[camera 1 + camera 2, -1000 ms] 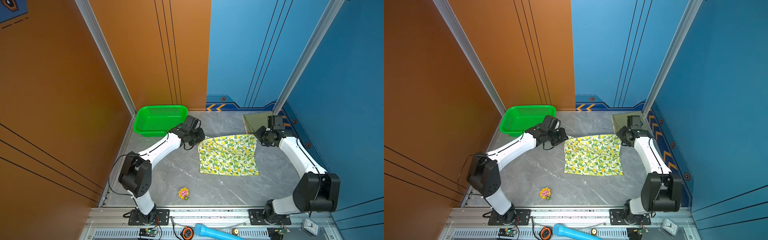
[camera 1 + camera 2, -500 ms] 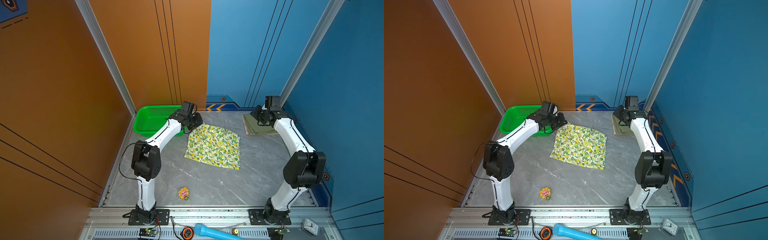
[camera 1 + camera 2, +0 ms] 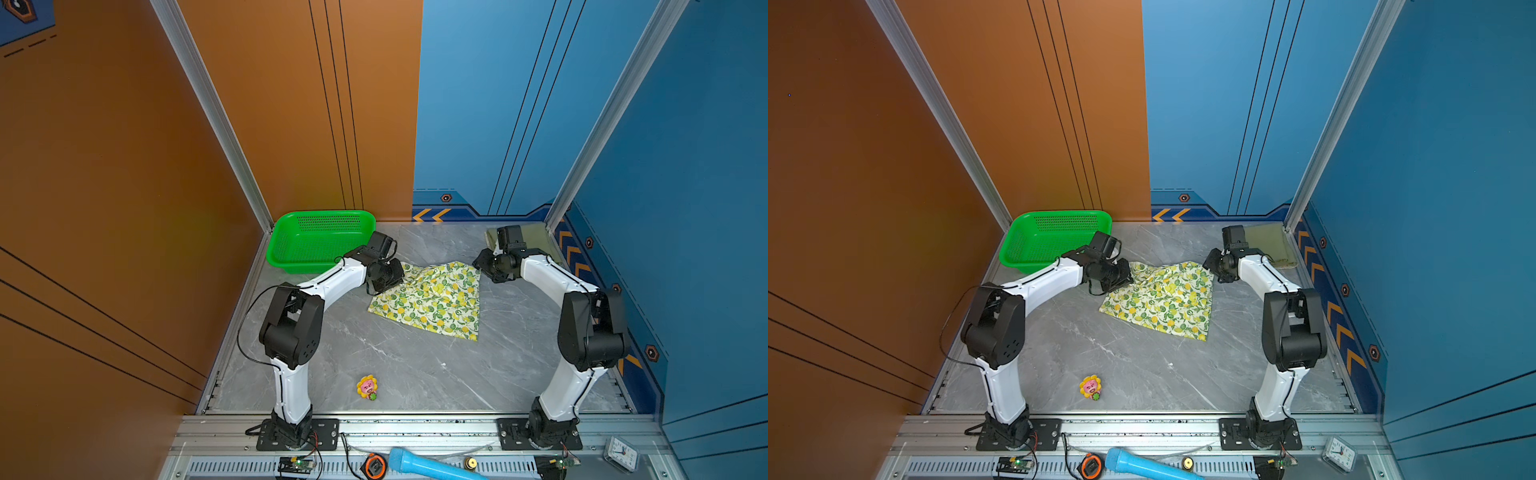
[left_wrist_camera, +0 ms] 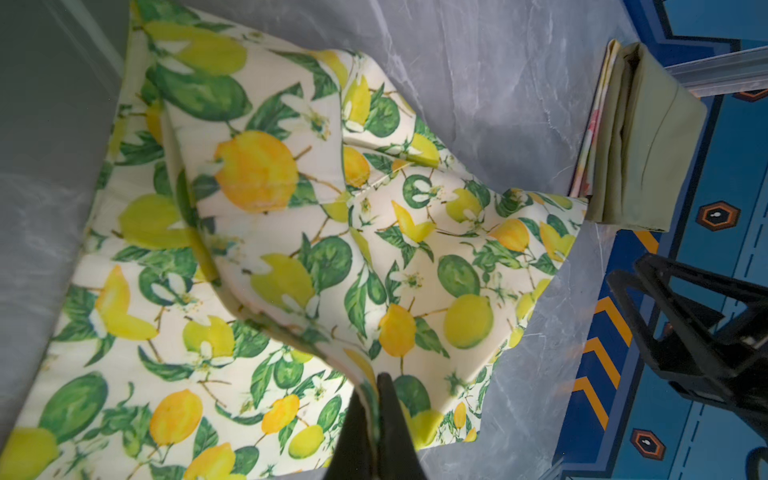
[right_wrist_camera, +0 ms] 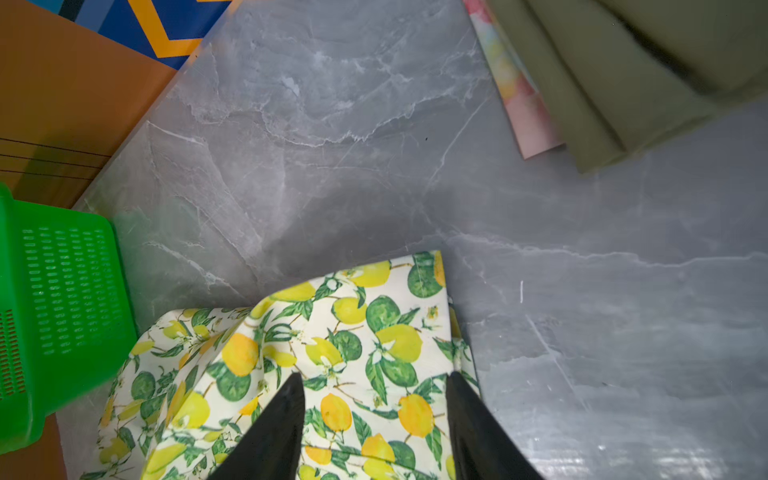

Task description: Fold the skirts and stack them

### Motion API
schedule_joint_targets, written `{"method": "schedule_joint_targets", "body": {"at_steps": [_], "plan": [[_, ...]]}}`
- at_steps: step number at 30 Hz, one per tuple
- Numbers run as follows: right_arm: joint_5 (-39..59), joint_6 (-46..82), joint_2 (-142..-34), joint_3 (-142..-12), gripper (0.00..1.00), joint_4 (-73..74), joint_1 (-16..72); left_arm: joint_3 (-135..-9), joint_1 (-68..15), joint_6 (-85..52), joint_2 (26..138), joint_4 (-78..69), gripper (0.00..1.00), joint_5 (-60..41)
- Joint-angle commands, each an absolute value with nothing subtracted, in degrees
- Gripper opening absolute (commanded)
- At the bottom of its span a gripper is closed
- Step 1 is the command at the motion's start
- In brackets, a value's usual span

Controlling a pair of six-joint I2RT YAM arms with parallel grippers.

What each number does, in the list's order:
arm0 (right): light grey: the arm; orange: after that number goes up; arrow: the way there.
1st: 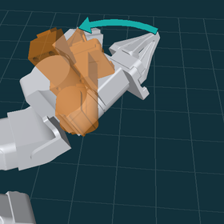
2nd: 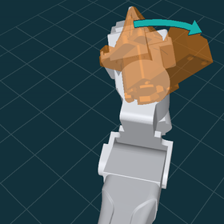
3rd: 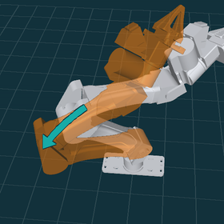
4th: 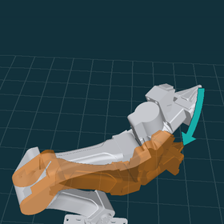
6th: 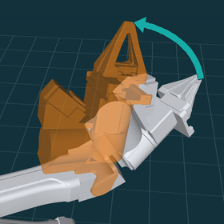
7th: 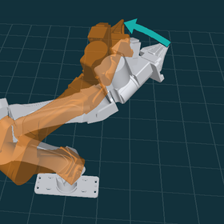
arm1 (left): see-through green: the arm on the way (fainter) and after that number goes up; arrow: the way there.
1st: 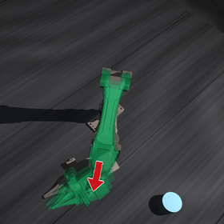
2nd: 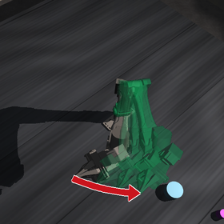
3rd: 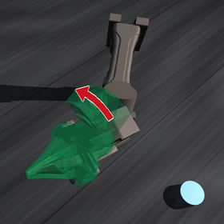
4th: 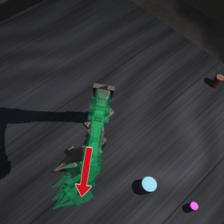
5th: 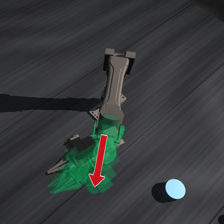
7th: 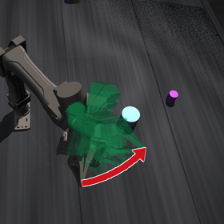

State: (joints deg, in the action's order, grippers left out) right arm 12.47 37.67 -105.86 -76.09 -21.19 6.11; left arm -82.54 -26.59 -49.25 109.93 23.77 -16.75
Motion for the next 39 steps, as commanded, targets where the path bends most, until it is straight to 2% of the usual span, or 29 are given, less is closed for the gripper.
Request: {"method": "schedule_joint_targets", "body": {"at_steps": [1,8,19,28,39], "plan": [[13.9,38.4,-108.6,-75.5,0.54,-17.4,5.4,-81.5,-26.9,-48.8,107.1,22.4,0.0,-16.7],[15.7,38.9,-110.8,-75.3,0.55,-13.5,3.4,-81.5,-27.1,-48.7,107.4,22.3,0.0,-16.9],[20.6,48.9,-111.4,-73.6,0.62,-10.7,0.7,-78.2,-27.9,-49.2,107.6,20.3,0.0,-16.8],[23.0,56.8,-110.1,-70.7,0.62,-12.0,-0.6,-72.0,-27.8,-49.6,106.6,16.4,0.0,-16.6],[26.6,65.3,-108.1,-66.5,0.57,-6.3,-1.3,-69.1,-27.8,-50.1,106.7,13.8,0.0,-17.1]]}}
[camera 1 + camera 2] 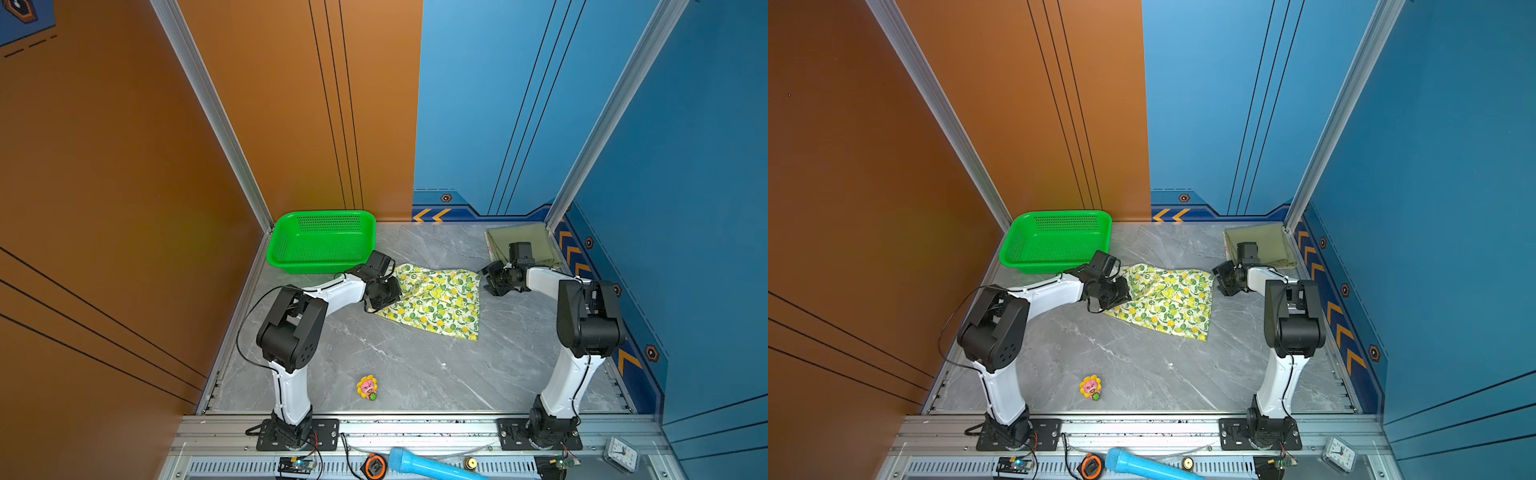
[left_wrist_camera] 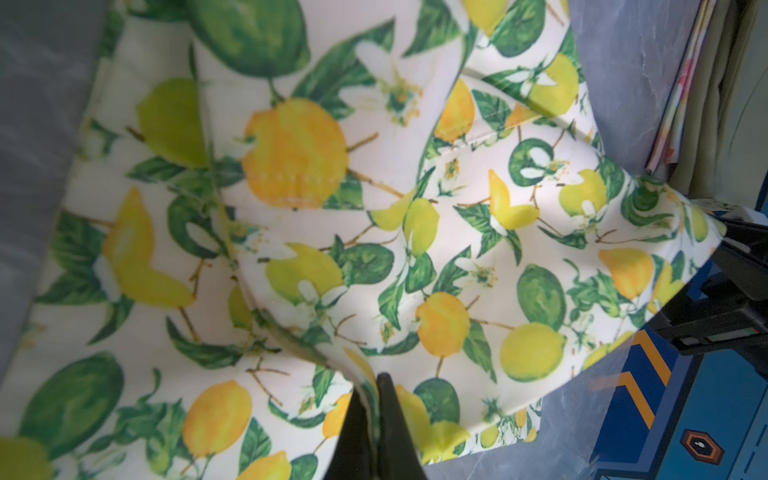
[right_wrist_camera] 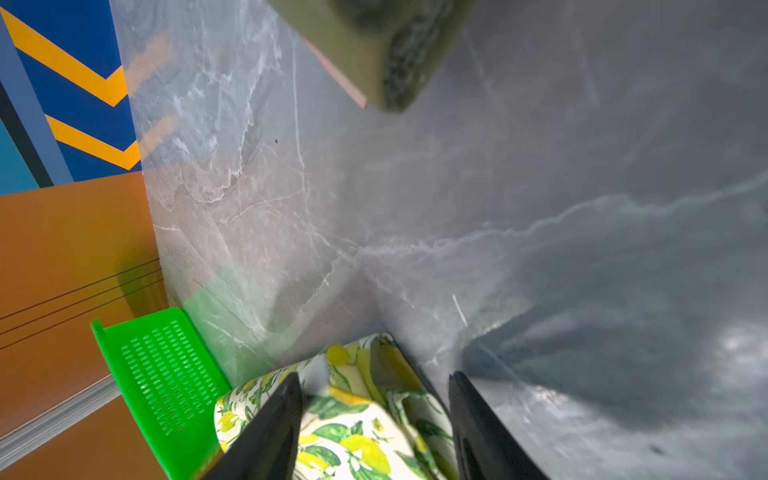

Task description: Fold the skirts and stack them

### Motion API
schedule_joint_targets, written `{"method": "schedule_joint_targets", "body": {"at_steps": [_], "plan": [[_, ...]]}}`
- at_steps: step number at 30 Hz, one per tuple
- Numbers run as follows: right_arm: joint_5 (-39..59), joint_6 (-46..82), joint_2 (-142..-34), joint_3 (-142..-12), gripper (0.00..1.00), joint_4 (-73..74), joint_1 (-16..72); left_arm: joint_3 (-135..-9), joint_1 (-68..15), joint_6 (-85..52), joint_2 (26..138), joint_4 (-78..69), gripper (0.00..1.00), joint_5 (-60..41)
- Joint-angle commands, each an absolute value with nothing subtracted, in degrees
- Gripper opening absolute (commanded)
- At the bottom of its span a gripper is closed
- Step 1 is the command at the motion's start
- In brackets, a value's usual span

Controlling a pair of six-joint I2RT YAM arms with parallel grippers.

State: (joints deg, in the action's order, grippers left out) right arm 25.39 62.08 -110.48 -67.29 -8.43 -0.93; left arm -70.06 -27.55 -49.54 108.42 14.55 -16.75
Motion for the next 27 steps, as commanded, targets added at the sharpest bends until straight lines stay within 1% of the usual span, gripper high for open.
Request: {"method": "schedule_joint_targets", "body": {"at_steps": [1,14,22,27], "plan": [[26.7,65.7,-107.8,-66.3,0.58,-6.3,-1.3,-69.0,-27.8,-50.1,106.7,13.7,0.0,-17.2],[28.1,67.8,-107.1,-67.5,0.51,-7.1,-1.6,-67.0,-28.1,-50.8,107.0,11.4,0.0,-18.1],[27.6,67.4,-108.4,-68.8,0.41,-8.0,-0.8,-67.8,-28.2,-50.7,107.1,11.4,0.0,-18.6],[27.0,66.0,-110.0,-70.9,0.37,-10.1,-0.1,-68.0,-28.2,-50.8,107.0,11.4,0.0,-18.6]]}}
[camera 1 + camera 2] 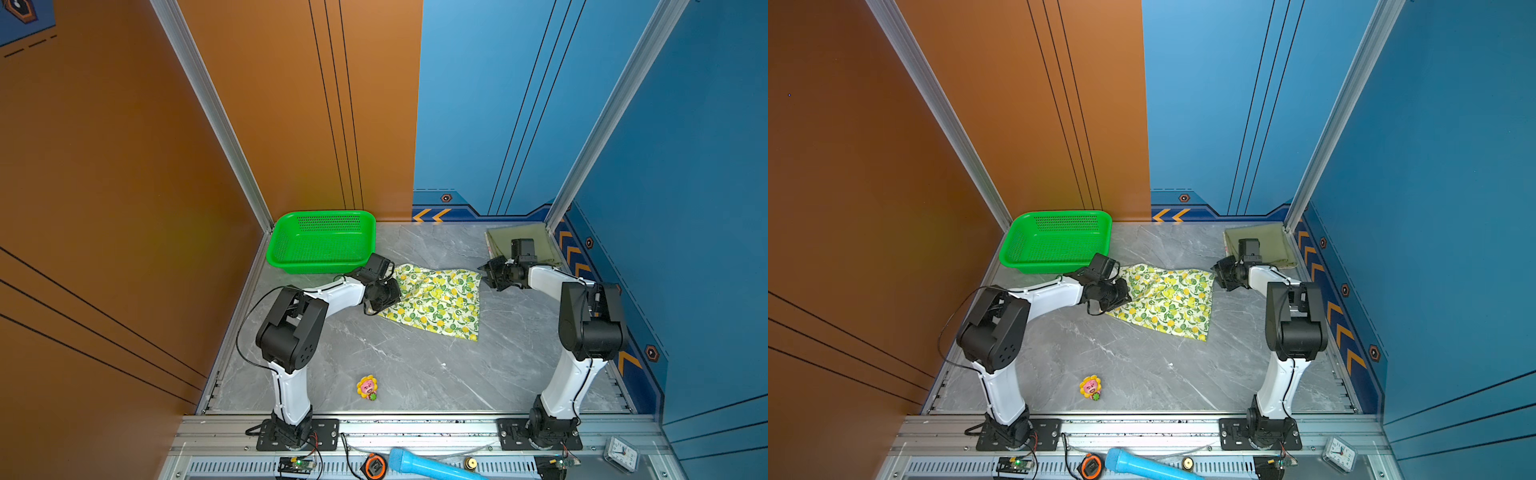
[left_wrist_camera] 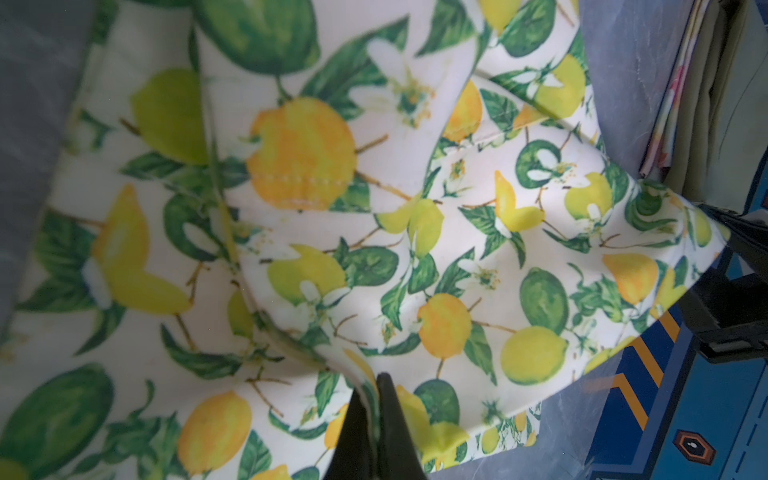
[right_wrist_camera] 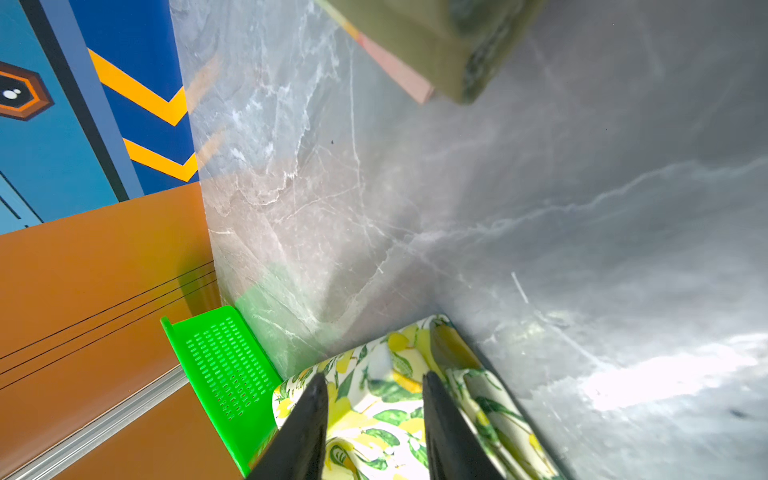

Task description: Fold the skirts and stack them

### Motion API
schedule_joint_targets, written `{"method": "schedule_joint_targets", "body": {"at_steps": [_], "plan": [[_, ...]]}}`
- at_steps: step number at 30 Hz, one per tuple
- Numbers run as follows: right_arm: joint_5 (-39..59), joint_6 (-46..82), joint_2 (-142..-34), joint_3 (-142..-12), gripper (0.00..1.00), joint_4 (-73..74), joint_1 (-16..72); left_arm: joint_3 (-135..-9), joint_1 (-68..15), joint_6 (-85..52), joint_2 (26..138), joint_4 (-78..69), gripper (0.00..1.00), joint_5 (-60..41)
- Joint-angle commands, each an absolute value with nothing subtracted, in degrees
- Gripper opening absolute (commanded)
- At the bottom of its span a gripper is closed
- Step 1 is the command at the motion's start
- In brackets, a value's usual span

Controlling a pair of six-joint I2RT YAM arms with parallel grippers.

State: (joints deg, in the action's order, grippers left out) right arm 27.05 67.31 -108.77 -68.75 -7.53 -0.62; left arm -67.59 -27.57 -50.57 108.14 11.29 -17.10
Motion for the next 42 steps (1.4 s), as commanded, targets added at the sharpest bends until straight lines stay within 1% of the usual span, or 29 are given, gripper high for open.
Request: {"method": "schedule_joint_targets", "body": {"at_steps": [1,5,8,11,21,23,25,27,28,29,30,33,35,36,38,39,42], "plan": [[26.9,65.7,-110.2,-71.4,0.36,-10.6,0.0,-68.0,-28.2,-50.8,106.9,11.4,0.0,-18.6],[26.8,64.8,-111.1,-72.4,0.33,-11.8,0.1,-68.2,-28.2,-51.0,106.8,11.4,0.0,-18.7],[26.4,64.5,-110.5,-71.7,0.35,-12.3,0.1,-68.4,-28.1,-50.9,106.9,11.3,0.0,-18.8],[26.3,64.5,-109.9,-70.5,0.4,-12.3,0.1,-68.5,-28.1,-51.0,107.0,11.4,0.0,-18.9],[26.2,64.5,-110.6,-69.2,0.4,-11.9,0.6,-68.6,-28.2,-50.9,106.9,11.3,0.0,-18.9],[25.9,64.4,-110.8,-69.7,0.34,-11.9,0.6,-68.6,-28.2,-51.0,106.7,11.4,0.0,-19.0],[25.9,64.3,-110.9,-70.5,0.23,-12.0,0.6,-68.6,-28.2,-51.0,106.6,11.4,0.0,-19.1],[25.5,64.2,-110.9,-71.1,0.15,-12.4,0.6,-68.7,-28.2,-50.9,106.5,11.3,0.0,-19.1],[25.5,64.1,-111.1,-71.3,0.09,-12.5,0.6,-68.7,-28.1,-50.9,106.4,11.4,0.0,-19.1],[25.6,64.1,-111.3,-71.5,0.05,-12.6,0.6,-68.8,-28.1,-50.9,106.4,11.4,0.0,-19.1],[25.7,63.9,-111.5,-71.7,0.04,-12.6,0.6,-68.8,-28.0,-50.9,106.4,11.4,0.0,-19.1],[25.0,63.5,-111.3,-71.6,0.1,-13.0,0.7,-68.6,-28.0,-50.9,106.3,11.4,0.0,-19.1],[24.5,63.4,-111.2,-71.4,0.26,-13.3,0.6,-68.6,-28.0,-50.9,106.3,11.4,0.0,-19.1],[24.4,63.5,-111.3,-71.5,0.32,-13.4,0.5,-68.6,-28.0,-51.0,106.3,11.4,0.0,-19.2],[24.2,63.5,-111.3,-71.6,0.38,-13.4,0.5,-68.6,-28.0,-51.0,106.3,11.4,0.0,-19.2],[24.0,63.5,-111.4,-71.7,0.41,-13.4,0.4,-68.6,-28.0,-51.0,106.3,11.4,0.0,-19.2],[23.9,63.6,-112.1,-72.5,0.44,-13.7,0.5,-68.7,-28.0,-51.0,106.3,11.4,0.0,-19.3]]}}
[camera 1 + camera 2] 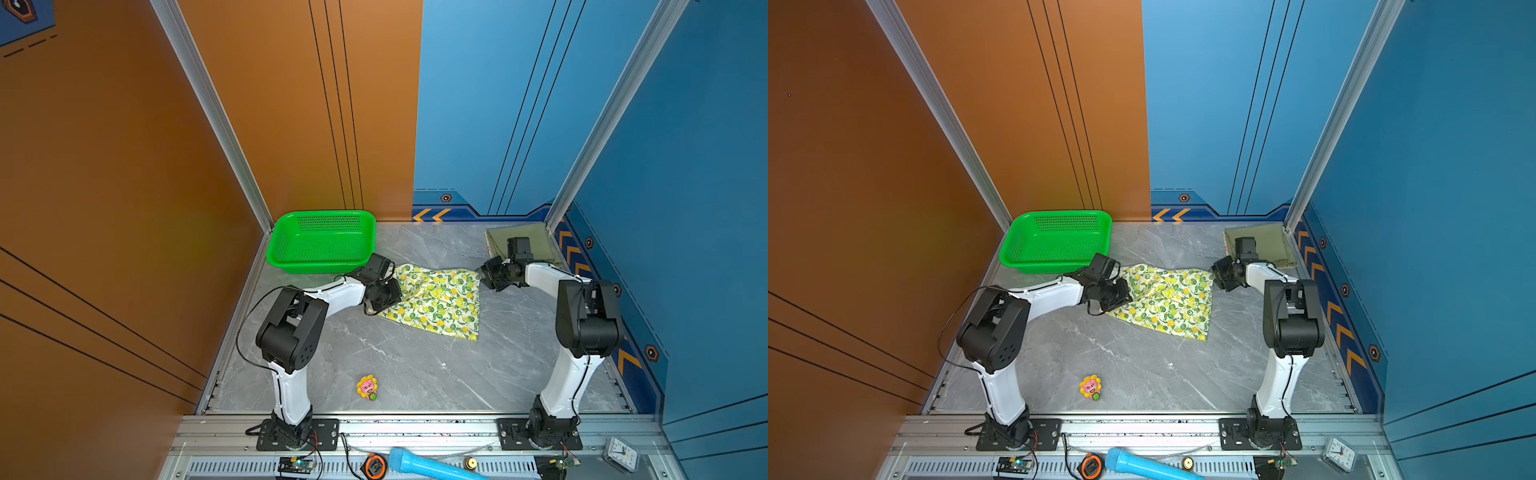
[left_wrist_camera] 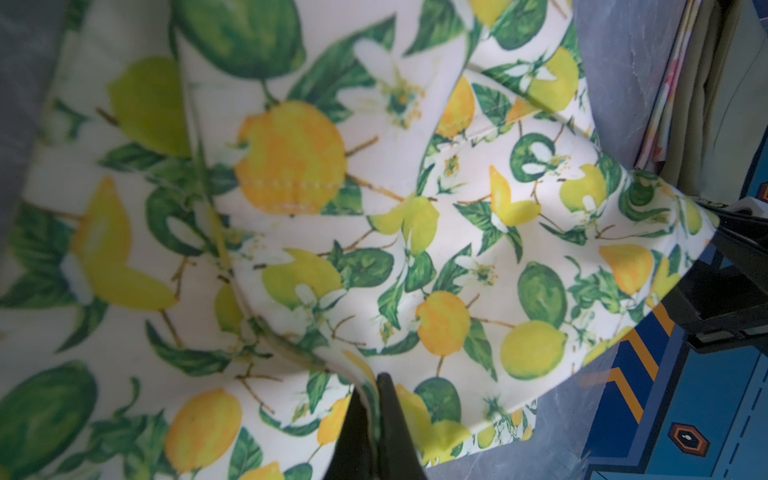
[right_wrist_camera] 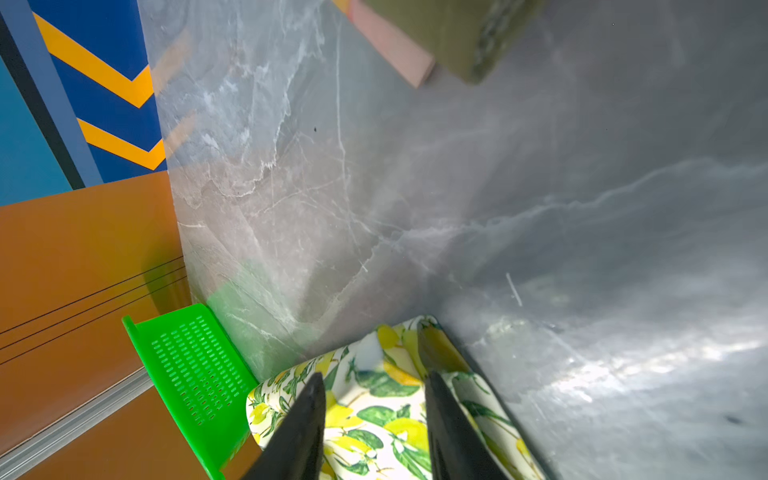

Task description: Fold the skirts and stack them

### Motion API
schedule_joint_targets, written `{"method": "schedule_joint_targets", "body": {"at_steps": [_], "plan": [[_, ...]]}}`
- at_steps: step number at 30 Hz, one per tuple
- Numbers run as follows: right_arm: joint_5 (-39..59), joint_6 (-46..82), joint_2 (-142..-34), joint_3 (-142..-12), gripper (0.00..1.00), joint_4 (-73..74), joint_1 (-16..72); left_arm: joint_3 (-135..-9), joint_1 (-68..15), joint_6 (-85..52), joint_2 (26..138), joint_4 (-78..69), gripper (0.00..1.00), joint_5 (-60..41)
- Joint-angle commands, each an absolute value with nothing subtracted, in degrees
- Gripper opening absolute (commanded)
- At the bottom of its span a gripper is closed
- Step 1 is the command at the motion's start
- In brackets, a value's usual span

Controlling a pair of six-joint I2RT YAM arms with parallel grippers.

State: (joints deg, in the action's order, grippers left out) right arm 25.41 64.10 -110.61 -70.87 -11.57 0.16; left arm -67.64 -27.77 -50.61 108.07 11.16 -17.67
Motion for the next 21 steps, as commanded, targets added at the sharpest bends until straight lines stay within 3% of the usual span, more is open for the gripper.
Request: {"method": "schedule_joint_targets", "body": {"at_steps": [1,11,14,19,21], "plan": [[24.0,63.5,-112.4,-72.8,0.45,-13.9,0.5,-68.9,-28.0,-51.0,106.3,11.3,0.0,-19.3],[24.6,63.0,-114.6,-72.6,0.44,-14.5,1.1,-68.8,-28.0,-51.2,106.4,11.3,0.0,-19.5],[24.4,62.9,-114.5,-73.0,0.32,-14.6,1.1,-68.9,-27.9,-51.2,106.5,11.3,0.0,-19.5],[23.8,62.6,-114.0,-74.8,0.0,-15.6,1.3,-69.1,-27.8,-51.2,106.6,11.3,0.0,-19.8],[23.4,62.4,-113.6,-75.5,0.0,-16.2,1.4,-69.3,-27.8,-51.3,106.6,11.3,0.0,-19.9]]}}
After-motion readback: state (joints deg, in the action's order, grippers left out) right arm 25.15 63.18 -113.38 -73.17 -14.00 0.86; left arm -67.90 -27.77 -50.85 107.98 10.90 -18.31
